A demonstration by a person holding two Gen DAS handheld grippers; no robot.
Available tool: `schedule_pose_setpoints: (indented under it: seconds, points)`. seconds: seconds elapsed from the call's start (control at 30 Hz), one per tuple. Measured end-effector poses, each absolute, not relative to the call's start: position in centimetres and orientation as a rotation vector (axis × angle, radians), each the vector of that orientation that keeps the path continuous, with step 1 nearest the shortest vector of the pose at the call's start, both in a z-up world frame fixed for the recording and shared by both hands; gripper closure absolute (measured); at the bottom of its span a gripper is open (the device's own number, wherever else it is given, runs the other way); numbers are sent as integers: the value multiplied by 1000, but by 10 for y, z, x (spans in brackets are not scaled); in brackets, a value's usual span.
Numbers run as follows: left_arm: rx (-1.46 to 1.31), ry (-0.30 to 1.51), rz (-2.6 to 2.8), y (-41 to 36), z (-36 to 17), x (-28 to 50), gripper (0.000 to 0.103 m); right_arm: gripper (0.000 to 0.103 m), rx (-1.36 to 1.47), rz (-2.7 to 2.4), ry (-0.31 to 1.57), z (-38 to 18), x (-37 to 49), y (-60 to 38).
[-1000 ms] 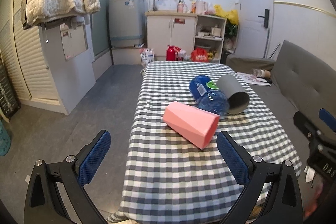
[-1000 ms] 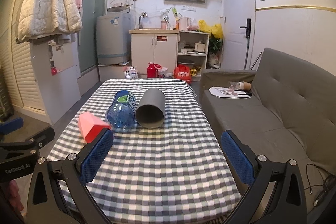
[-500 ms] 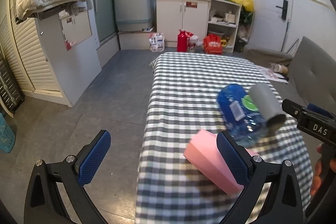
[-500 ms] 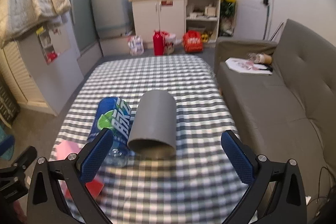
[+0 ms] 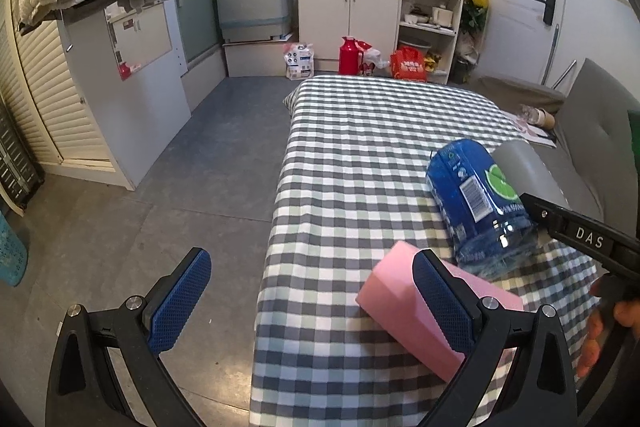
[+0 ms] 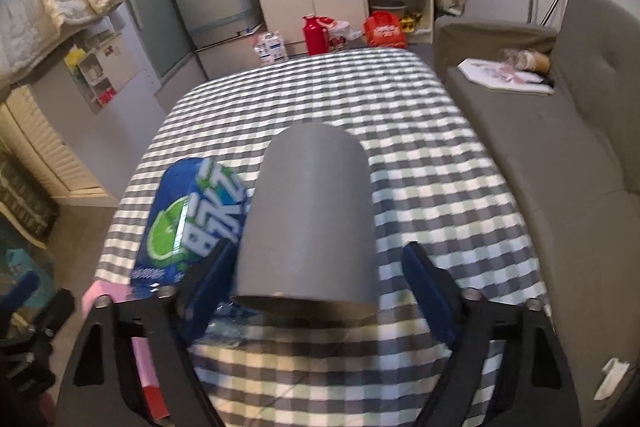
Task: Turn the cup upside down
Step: 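Reach the right gripper to the grey cup and grasp its body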
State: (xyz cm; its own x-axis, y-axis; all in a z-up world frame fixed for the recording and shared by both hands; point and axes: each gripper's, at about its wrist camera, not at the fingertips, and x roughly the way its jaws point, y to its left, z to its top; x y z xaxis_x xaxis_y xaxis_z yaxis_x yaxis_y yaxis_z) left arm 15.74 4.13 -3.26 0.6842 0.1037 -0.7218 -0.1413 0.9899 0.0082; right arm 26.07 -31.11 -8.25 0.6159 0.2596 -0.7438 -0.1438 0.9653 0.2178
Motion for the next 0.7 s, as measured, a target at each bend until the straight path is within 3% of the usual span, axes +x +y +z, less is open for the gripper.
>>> schedule_pose_setpoints:
  seconds: [0.7]
  points:
    - [-61, 846, 102, 24, -12, 67, 0, 31, 103, 247, 982, -78, 72, -308]
